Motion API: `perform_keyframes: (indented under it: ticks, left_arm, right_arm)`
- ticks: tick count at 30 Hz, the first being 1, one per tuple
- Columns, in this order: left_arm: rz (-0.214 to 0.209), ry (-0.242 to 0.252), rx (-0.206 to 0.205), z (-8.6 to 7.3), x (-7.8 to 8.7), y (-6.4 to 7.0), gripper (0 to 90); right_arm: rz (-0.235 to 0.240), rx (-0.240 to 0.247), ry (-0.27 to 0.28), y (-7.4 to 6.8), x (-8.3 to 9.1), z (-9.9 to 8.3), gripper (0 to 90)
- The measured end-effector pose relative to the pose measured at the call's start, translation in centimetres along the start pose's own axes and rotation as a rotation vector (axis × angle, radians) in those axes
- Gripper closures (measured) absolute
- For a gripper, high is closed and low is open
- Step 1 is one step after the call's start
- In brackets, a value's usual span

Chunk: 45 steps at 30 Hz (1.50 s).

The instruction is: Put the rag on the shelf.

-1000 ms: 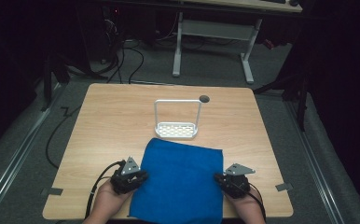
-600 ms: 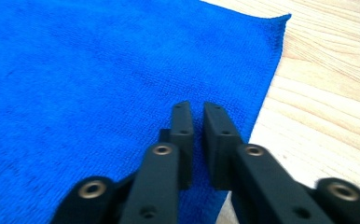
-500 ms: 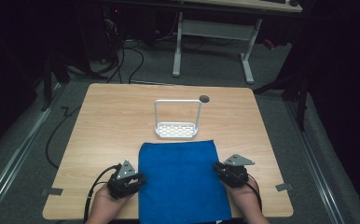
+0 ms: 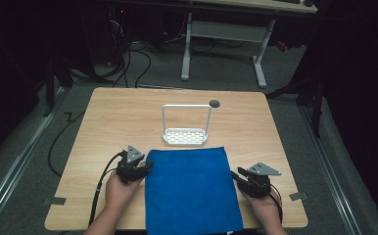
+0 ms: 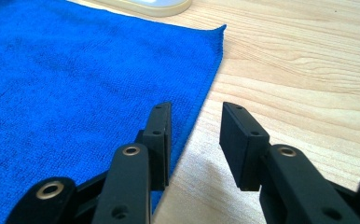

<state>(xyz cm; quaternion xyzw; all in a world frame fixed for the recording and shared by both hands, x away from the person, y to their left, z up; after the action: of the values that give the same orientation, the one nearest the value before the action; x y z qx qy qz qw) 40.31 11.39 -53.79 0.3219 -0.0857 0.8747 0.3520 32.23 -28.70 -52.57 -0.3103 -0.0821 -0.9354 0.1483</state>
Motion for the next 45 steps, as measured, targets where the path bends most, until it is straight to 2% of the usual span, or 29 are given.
perform_keyframes:
  ticks: [4,7,11,14,16,19,23,26,28,35,40,45]
  left_arm:
    - [0.006,-0.009,-0.004,1.0,-1.2,-0.1,55.2]
    - [0.02,-0.026,-0.002,1.3,-1.8,-0.3,59.9]
    - [0.009,-0.008,0.03,1.3,-1.7,-0.8,69.9]
    - [0.012,0.009,0.019,1.2,-1.6,-0.6,76.6]
    - [0.009,0.023,0.016,1.1,-1.4,-0.6,78.9]
    - [-0.012,0.064,0.038,1.0,-1.0,-0.8,83.1]
    - [-0.03,0.076,0.049,0.9,-0.9,-0.9,85.3]
    - [-0.044,0.072,0.046,0.9,-1.0,-0.9,85.6]
    - [-0.054,0.063,0.048,0.9,-1.0,-1.0,85.6]
    - [-0.07,0.045,0.055,1.0,-1.2,-1.1,85.2]
    - [-0.069,0.043,0.052,1.0,-1.3,-1.0,84.7]
    - [-0.073,0.042,0.056,1.0,-1.3,-1.1,84.4]
  right_arm:
    - [0.004,0.005,-0.002,-0.1,0.0,0.0,62.8]
    - [0.008,0.006,0.0,-0.1,0.0,0.0,61.7]
    - [0.013,0.003,-0.002,-0.1,0.0,-0.2,58.2]
    - [0.023,-0.008,-0.003,-0.1,-0.2,-0.3,57.1]
    - [0.019,-0.014,-0.005,-0.1,-0.2,-0.3,56.6]
    - [0.022,-0.007,-0.006,-0.3,-0.4,-0.3,56.0]
    - [0.023,-0.029,-0.013,-0.6,-0.8,0.2,56.1]
    - [0.019,-0.044,-0.031,-0.6,-1.6,1.2,55.6]
    - [0.009,-0.03,-0.026,-0.6,-2.2,1.9,55.0]
    - [-0.044,-0.027,-0.086,0.0,-5.8,4.3,51.8]
    - [-0.038,-0.029,-0.109,0.4,-7.9,5.9,51.4]
    - [-0.019,-0.034,-0.142,0.3,-9.4,6.2,51.8]
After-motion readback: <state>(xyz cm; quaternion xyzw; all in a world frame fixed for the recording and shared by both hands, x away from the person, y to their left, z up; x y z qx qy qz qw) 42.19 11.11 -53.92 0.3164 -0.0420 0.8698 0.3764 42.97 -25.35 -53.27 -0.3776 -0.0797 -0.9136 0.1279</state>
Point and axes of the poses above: each handheld gripper's, and its own axes: x roughly backward along the jaws, z roughly out of its top, y roughly to its right, the point moved 1 cm from there along -x, roughly forward along the jaws, and after that the axes turned 8 degrees about -z, right-handed, at the moved point
